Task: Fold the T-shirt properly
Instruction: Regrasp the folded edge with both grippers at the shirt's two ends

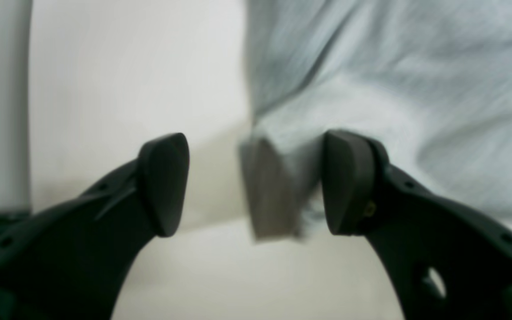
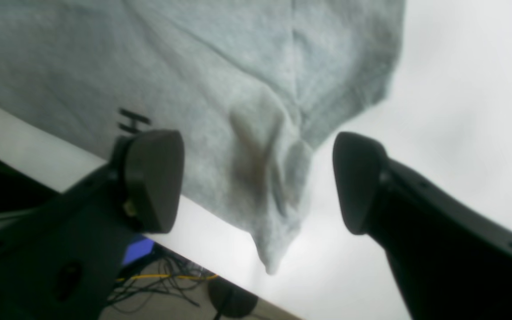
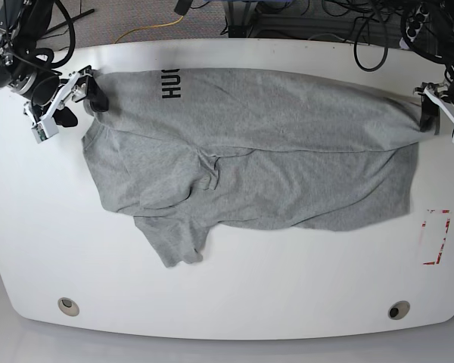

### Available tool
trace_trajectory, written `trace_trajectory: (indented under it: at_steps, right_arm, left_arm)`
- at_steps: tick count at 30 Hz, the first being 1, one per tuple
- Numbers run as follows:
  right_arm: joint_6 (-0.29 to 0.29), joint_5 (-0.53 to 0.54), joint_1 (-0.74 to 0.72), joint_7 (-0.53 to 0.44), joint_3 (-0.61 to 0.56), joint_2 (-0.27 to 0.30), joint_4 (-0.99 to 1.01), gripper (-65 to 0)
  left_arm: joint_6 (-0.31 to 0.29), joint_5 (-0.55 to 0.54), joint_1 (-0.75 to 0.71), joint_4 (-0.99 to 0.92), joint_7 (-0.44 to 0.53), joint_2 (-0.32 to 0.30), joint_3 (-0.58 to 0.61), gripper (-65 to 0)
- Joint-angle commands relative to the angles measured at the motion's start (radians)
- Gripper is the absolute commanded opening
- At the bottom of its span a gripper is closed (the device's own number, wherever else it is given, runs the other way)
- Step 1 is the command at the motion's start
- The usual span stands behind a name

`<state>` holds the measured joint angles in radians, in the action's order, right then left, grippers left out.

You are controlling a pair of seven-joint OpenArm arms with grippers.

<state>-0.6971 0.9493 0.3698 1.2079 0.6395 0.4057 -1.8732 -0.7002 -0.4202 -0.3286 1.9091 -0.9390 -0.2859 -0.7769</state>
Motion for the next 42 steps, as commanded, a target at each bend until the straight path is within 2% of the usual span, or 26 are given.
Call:
trace_trajectory:
  at_steps: [1, 4, 8, 12, 16, 20, 23, 26, 28, 30, 34, 42]
  right_arm:
    - [-0.001, 0.061, -0.018, -0.020, -0.020, -0.012, -0.022, -14.9]
    - [-0.001, 0.061, -0.016, -0.020, -0.043, -0.038, -0.022, -14.9]
    - [-0.001, 0.060, -0.012, -0.020, -0.043, -0.072, -0.016, -14.9]
    - [-0.001, 0.060, 0.001, -0.020, -0.043, -0.078, -0.016, -14.9]
    - [-0.001, 0.018, -0.001, -0.020, -0.045, -0.084, -0.016, -14.9]
    - [-0.001, -0.075, -0.025, -0.020, -0.079, -0.126, -0.016, -15.4]
    - [-0.001, -0.125, -0.033, -0.020, -0.103, -0.146, -0.016, -22.7]
    - [-0.001, -0.151, -0.050, -0.020, -0.122, -0.184, -0.015, -35.0]
    - [-0.001, -0.154, -0.055, -0.020, -0.123, -0.195, -0.013, -39.3]
    - [-0.001, -0.154, -0.059, -0.020, -0.123, -0.199, 0.008, -40.7]
    - [-0.001, -0.154, -0.064, -0.021, -0.119, -0.172, 0.102, -40.9]
    - [-0.001, -0.146, -0.056, -0.076, -0.119, -0.031, 0.281, -41.4]
  left_arm:
    - [0.002, -0.016, 0.006, 0.030, 0.019, -0.013, 0.063, -26.0]
    - [0.002, -0.016, -0.004, 0.076, 0.019, -0.014, 0.061, -27.9]
    - [0.002, -0.016, -0.050, 0.069, 0.019, -0.022, 0.003, -28.2]
    - [0.002, -0.009, -0.060, 0.066, 0.019, -0.022, -0.043, -28.1]
    - [0.002, -0.006, -0.056, 0.051, 0.019, -0.019, 0.004, -28.1]
    - [0.002, -0.003, 0.000, 0.016, 0.019, -0.016, 0.110, -28.2]
    - [0.002, 0.050, 0.015, -0.047, 0.021, -0.014, 0.161, -28.3]
    - [0.002, 0.113, 0.064, -0.130, 0.022, -0.013, 0.192, -28.3]
    - [0.002, 0.149, 0.069, -0.173, 0.022, -0.013, 0.196, -28.3]
    - [0.002, 0.191, 0.069, -0.217, 0.025, -0.013, 0.195, -28.3]
    - [0.002, 0.231, 0.069, -0.262, 0.025, -0.020, 0.193, -28.3]
    - [0.002, 0.232, 0.064, -0.276, 0.025, -0.052, 0.195, -28.3]
